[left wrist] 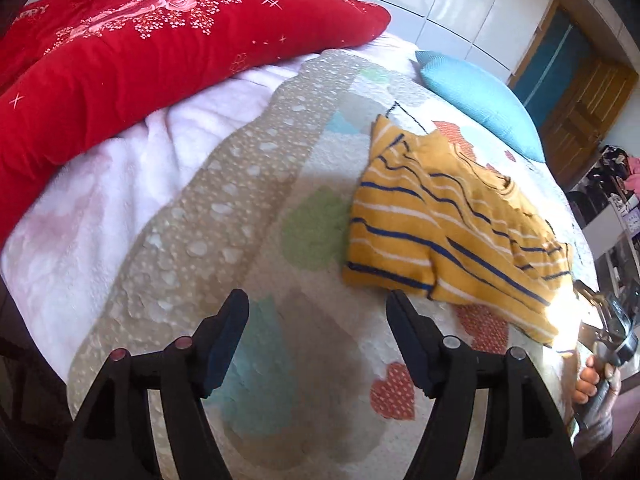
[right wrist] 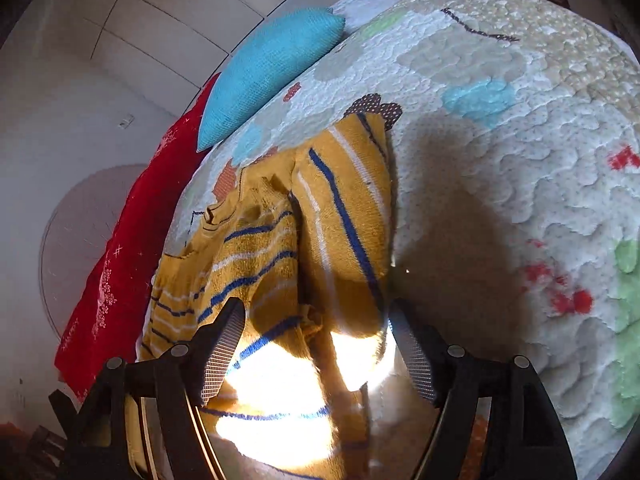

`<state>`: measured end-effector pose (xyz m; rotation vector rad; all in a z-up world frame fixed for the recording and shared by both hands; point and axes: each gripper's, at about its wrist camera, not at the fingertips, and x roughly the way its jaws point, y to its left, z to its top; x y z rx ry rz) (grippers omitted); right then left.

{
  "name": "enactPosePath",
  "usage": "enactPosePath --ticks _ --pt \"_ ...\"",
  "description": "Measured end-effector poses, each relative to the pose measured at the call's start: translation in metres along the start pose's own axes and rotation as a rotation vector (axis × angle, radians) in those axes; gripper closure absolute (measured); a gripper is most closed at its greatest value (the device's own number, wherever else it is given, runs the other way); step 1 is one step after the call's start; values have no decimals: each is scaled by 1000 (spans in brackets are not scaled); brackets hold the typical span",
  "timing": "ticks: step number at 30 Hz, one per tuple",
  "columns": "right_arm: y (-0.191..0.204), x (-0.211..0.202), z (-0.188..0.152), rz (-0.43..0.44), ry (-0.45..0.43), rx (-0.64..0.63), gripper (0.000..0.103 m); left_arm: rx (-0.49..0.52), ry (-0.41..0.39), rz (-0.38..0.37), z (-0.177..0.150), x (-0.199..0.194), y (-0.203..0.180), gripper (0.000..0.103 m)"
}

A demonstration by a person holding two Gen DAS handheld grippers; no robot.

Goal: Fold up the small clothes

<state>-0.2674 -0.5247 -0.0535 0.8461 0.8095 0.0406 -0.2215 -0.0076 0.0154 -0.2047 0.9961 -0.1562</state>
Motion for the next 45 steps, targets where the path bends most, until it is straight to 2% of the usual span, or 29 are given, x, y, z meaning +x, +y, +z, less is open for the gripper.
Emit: enactPosePath --ticks 3,5,6,7,9,11,13,15,19,23,24,26,27,28,32,34,35,38,40,42,45 --pt "20 15 1 -26 -14 -35 22 15 9 -32 -12 -2 -12 31" --pt "34 26 3 -58 -5 -76 43 16 12 -41 -18 -2 -13 31" --pt "42 30 3 -91 12 -96 60 12 13 -44 -20 -3 -12 31" --pt "47 33 5 -109 19 -107 63 6 14 -47 -23 -4 -9 31" --pt "65 30 9 -126 4 -134 66 -10 10 -49 -26 -5 0 31" --pt "89 24 13 -103 -19 -153 67 -29 5 -56 -28 -7 11 31" --pt "123 23 16 -66 -29 -177 68 -51 6 -74 -31 -9 24 30" --pt "166 33 14 -65 -22 -242 68 -71 4 -87 -34 -12 38 30" --pt "252 87 -14 -123 45 -438 69 -111 -11 -84 -40 -19 65 30" --pt "312 163 -66 -232 149 -633 71 -166 -23 -72 -46 -29 95 30" --pt "320 180 -80 -271 166 -670 69 -177 -27 -68 -47 -31 100 30" --pt "336 207 -104 -346 171 -768 52 -200 -32 -58 -50 -35 112 30" --pt "345 214 -115 -363 157 -817 35 -210 -35 -56 -50 -37 118 30" --pt "354 218 -124 -365 151 -856 25 -218 -38 -53 -51 -38 122 30" --pt "393 221 -151 -307 161 -967 21 -245 -46 -57 -55 -41 129 28" --pt "409 217 -155 -159 218 -959 24 -250 -46 -68 -55 -42 128 28" --pt "414 210 -154 -113 228 -948 24 -245 -48 -76 -55 -43 126 28" --pt "417 176 -145 -64 158 -945 23 -211 -58 -89 -54 -47 116 28" --pt "404 149 -132 -83 100 -952 23 -193 -67 -109 -51 -49 108 26" --pt "386 125 -117 -143 35 -959 23 -179 -73 -143 -44 -48 99 24" --pt "345 98 -93 -232 -1 -924 23 -149 -75 -219 -27 -39 77 22"
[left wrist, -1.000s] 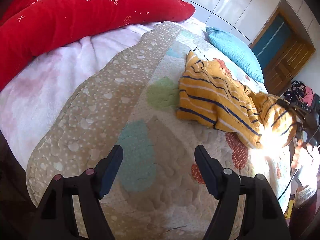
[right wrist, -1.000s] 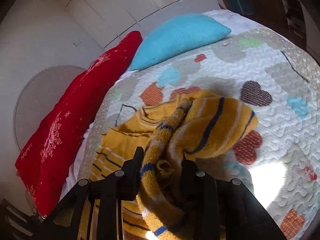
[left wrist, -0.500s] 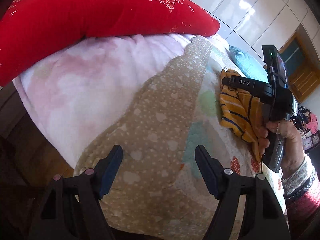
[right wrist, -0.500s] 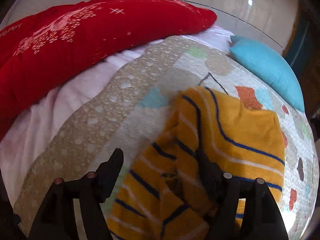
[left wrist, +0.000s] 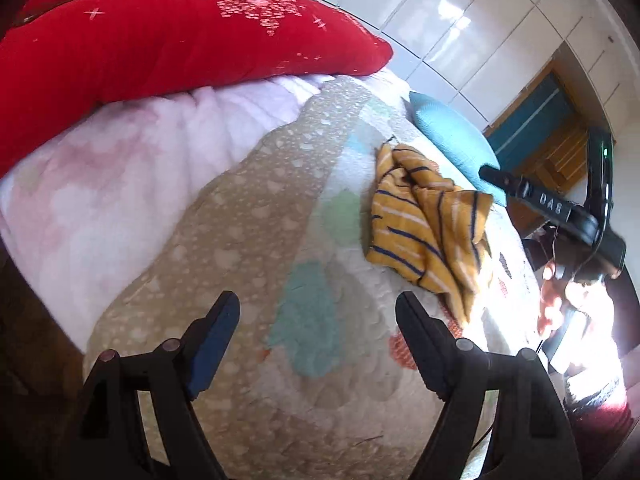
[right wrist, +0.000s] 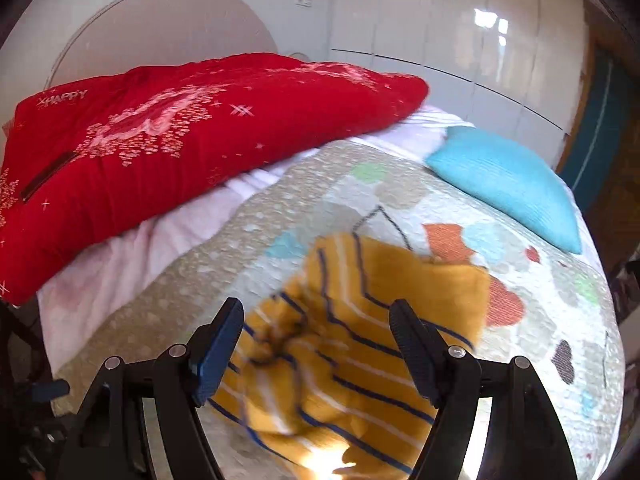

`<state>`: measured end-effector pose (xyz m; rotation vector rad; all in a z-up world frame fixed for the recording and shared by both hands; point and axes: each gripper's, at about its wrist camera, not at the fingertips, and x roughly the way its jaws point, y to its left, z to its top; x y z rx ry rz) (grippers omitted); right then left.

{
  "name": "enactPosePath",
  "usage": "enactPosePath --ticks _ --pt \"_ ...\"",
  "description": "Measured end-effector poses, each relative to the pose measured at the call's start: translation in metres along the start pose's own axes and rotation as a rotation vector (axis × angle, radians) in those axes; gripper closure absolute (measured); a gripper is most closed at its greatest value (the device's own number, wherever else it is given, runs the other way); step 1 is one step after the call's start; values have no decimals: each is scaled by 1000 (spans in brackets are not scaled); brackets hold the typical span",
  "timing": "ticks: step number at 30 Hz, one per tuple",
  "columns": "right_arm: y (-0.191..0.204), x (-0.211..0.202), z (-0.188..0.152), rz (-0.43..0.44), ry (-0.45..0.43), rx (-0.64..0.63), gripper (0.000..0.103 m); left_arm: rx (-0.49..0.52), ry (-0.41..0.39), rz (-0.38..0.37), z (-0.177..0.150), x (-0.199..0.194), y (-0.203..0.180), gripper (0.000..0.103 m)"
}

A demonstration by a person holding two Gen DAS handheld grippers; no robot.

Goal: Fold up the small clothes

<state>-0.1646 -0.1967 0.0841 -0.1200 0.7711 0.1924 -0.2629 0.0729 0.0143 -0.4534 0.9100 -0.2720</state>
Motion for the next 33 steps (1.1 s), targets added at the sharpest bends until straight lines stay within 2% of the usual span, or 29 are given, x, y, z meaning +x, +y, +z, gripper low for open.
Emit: enactPosePath --ticks 5,7,9,10,13,14,15,16,18,20,22,26,30,32,33 --pt "-61 -19 -41 -57 40 106 23 97 21 -108 23 36 -61 20" --pt "-75 -24 -55 -61 47 149 23 145 16 -122 31 50 -89 18" --pt "-86 -28 -68 -57 51 182 23 223 12 -136 38 65 -121 8" --pt "-90 -29 -72 -56 51 193 23 257 11 -123 41 75 -134 8" --pt "-97 -31 -84 -53 57 206 23 301 8 -15 58 107 -151 10" --pt "-99 -31 -87 -48 59 211 23 290 7 21 66 116 -146 28" --pt "-101 -31 -90 -43 61 217 23 265 26 69 74 124 -138 60" --pt "-104 -31 -93 -37 61 223 23 216 63 74 80 130 -124 68" --pt "-111 -29 -95 -12 56 240 23 83 110 40 83 138 -87 71" --pt "-120 -22 -96 36 54 274 22 74 131 92 72 147 -69 71" --pt "-131 -6 -94 101 58 336 20 82 134 109 60 150 -60 70" --pt "-151 44 -91 261 90 511 20 90 111 107 53 148 -56 69" --pt "-153 102 -93 471 131 664 20 95 104 100 53 150 -55 68" --pt "-148 124 -97 543 134 735 33 94 97 91 52 150 -53 68" --pt "-147 131 -98 582 140 781 43 87 94 89 51 149 -52 68"
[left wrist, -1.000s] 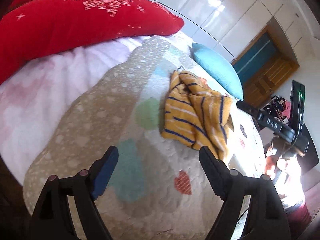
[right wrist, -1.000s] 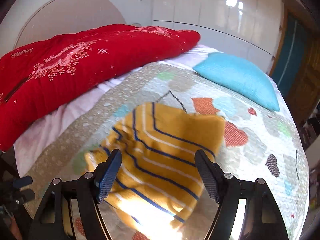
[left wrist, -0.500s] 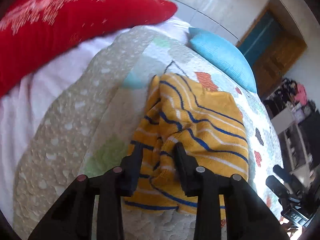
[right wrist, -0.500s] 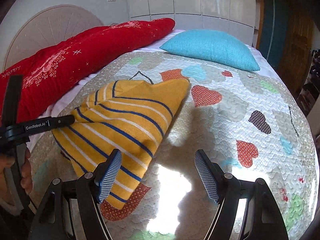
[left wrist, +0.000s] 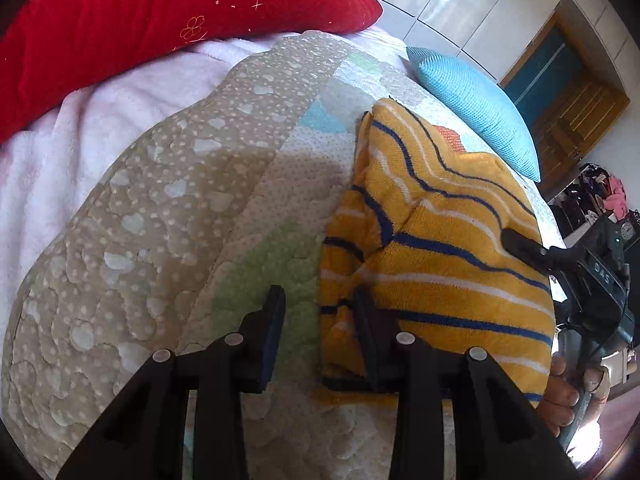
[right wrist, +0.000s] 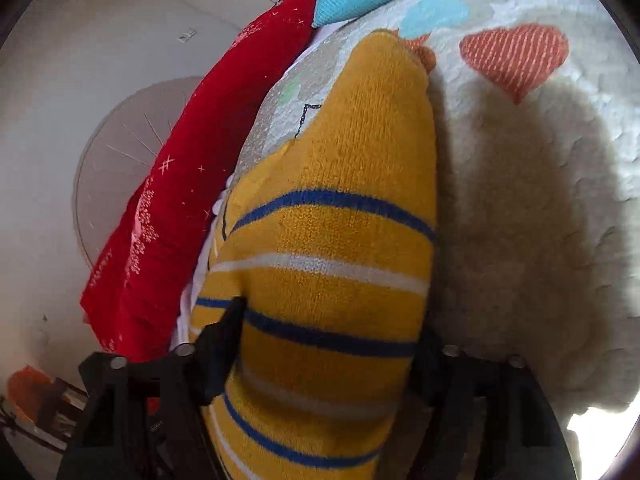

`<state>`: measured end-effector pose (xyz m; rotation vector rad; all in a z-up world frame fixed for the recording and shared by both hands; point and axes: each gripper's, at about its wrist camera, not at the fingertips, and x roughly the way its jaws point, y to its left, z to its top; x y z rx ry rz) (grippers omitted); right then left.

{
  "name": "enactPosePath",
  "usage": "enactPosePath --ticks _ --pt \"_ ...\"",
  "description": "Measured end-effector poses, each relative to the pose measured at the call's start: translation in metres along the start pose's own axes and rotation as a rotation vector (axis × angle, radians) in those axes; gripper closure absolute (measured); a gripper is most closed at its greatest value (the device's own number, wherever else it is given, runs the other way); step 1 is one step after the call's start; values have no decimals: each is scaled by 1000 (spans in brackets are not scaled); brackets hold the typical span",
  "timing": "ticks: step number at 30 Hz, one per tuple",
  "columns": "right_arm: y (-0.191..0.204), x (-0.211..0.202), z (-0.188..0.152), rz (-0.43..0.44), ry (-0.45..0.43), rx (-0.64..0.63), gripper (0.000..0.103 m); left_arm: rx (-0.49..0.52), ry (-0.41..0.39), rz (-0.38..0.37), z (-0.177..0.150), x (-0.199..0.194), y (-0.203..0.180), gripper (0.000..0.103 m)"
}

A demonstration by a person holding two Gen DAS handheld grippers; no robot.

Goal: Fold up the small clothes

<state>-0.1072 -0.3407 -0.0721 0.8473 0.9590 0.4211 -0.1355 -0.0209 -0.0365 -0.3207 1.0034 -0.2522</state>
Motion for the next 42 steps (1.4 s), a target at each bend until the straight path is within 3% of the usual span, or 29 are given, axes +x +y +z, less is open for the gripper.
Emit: enactPosePath --ticks 3,5,9,11,14,15,16,17,20,22,23,24,26,27,30,32,33,34,35,36,39,42 --pt "-5 -3 8 130 19 121 63 -29 2 6 -1 -4 -3 68" --pt "7 -19 13 152 20 80 66 -31 14 -14 -3 -6 -11 68" --pt "36 -56 10 99 -11 -66 66 -1 38 -61 -12 -5 -37 76" --pt "40 -66 5 21 -33 -119 64 25 34 -42 -14 -1 -46 76" --pt "40 -55 -6 -221 -16 -204 53 4 36 -2 -9 3 -39 76" --pt "41 -52 -11 -283 -8 -228 51 -13 34 34 -6 2 -33 84" --pt "42 -52 -14 -315 -18 -243 51 -11 24 118 -4 2 -27 93" --pt "43 -57 -18 -328 -43 -247 50 -16 14 152 -2 2 -18 101" --pt "62 -75 -34 -365 -135 -294 50 -102 32 70 -2 -6 15 101" --pt "81 -81 -48 -429 -198 -376 49 -75 8 82 -8 -22 21 93" --pt "90 -83 -50 -465 -226 -405 49 -51 -11 96 -12 -32 21 73" --pt "99 -82 -58 -506 -256 -429 46 -39 -31 107 -15 -40 21 47" --pt "111 -83 -64 -596 -318 -473 34 -34 -88 105 -26 -61 22 32" --pt "117 -81 -67 -647 -349 -504 28 -29 -108 105 -31 -70 24 32" --pt "131 -82 -76 -778 -401 -602 27 -33 -148 123 -42 -90 30 28" --pt "144 -79 -83 -716 -394 -660 27 -36 -182 127 -48 -103 36 23" --pt "151 -74 -86 -652 -354 -688 35 -37 -206 133 -52 -109 37 20" --pt "157 -66 -86 -600 -302 -707 45 -39 -231 133 -55 -116 37 18" --pt "161 -54 -86 -573 -245 -716 68 -43 -252 127 -58 -122 36 13" --pt "163 -41 -84 -556 -197 -713 76 -49 -269 113 -61 -128 36 11" --pt "148 5 -66 -562 -97 -619 79 -49 -295 55 -67 -143 35 10" --pt "125 45 -57 -476 26 -486 77 -43 -280 32 -71 -151 32 10"
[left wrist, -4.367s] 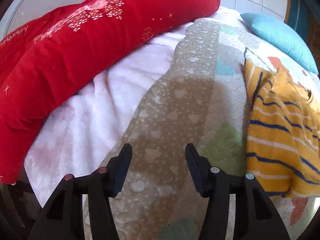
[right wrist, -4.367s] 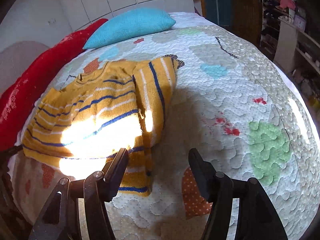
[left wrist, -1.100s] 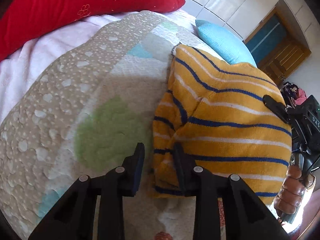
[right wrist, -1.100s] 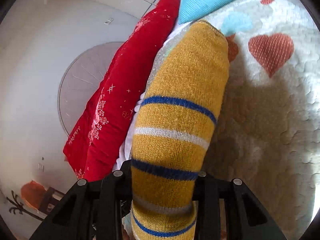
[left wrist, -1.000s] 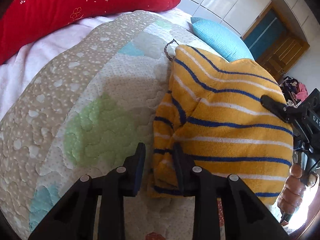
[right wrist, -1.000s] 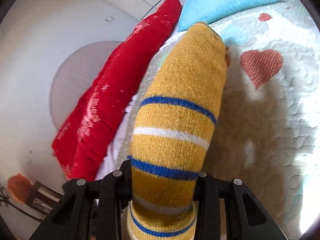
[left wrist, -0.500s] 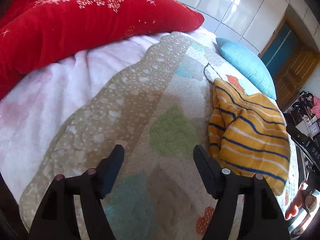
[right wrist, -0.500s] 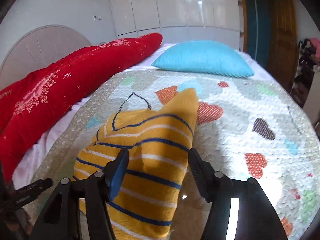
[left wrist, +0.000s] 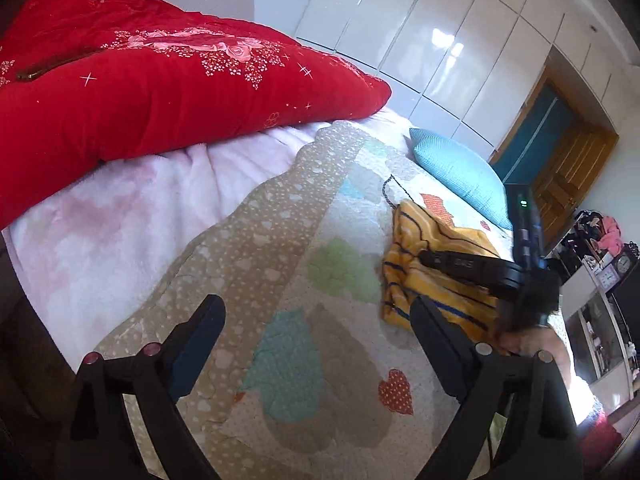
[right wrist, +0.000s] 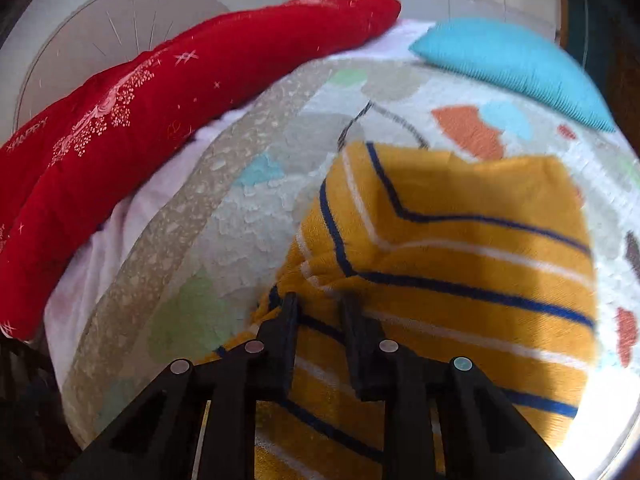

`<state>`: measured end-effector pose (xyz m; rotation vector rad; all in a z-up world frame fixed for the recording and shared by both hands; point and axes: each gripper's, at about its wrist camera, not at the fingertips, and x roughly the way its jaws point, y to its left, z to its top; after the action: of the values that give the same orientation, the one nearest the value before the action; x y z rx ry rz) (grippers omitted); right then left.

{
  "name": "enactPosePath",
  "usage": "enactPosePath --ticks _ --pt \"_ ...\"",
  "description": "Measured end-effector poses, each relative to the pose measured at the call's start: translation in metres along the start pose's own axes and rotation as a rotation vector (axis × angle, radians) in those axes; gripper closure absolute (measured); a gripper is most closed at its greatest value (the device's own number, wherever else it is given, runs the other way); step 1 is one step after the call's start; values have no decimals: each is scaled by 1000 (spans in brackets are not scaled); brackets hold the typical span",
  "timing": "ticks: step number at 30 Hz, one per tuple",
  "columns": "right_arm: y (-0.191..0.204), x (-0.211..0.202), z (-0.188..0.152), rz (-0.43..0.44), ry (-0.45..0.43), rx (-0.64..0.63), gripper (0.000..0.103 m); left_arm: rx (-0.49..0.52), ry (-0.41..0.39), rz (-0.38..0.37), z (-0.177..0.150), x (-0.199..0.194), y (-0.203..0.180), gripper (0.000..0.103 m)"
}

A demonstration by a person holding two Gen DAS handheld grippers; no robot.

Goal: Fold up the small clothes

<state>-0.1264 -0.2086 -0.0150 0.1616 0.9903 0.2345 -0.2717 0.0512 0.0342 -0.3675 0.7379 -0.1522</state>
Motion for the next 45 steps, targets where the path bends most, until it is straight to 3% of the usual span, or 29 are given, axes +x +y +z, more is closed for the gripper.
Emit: enactPosePath --ticks 3,4,6,9,12,14,17,20,22,24,29,31,35,38,45 --pt "8 3 -3 8 0 8 72 40 -26 53 -3 -7 -7 10" --pt "7 2 -4 27 4 2 67 54 -40 73 -4 -9 -10 10" --pt "1 -6 -3 71 4 0 66 74 -73 100 -5 -15 -16 10" --pt "-9 -52 -12 88 -96 3 66 100 -129 151 -7 -28 -21 8" --pt "-12 -86 -37 -5 -168 -54 66 113 -207 220 -7 -40 -25 3" --pt "-16 -83 -54 -47 -146 -62 66 100 -256 259 -6 -48 -29 2" --pt "-20 -53 -81 -49 -48 -48 65 91 -308 294 -7 -59 -37 2" --pt "-7 -55 -94 -89 -81 -94 65 123 -345 322 -8 -73 -48 1" --pt "-2 -61 -98 -45 -72 -108 59 154 -381 352 -10 -83 -53 0" --pt "0 -69 -105 -2 -68 -112 52 172 -415 348 -11 -94 -59 0" --pt "-6 -106 -136 7 -129 -83 49 209 -457 226 -13 -110 -72 0" --pt "-13 -123 -151 -17 -162 -55 43 243 -436 154 -15 -111 -81 0" --pt "-33 -154 -177 -92 -212 -8 37 318 -281 72 -22 -96 -104 0" --pt "-52 -169 -191 -135 -232 40 36 346 -193 76 -34 -82 -119 0" --pt "-82 -192 -212 -162 -263 149 31 387 -71 94 -68 -64 -142 0"
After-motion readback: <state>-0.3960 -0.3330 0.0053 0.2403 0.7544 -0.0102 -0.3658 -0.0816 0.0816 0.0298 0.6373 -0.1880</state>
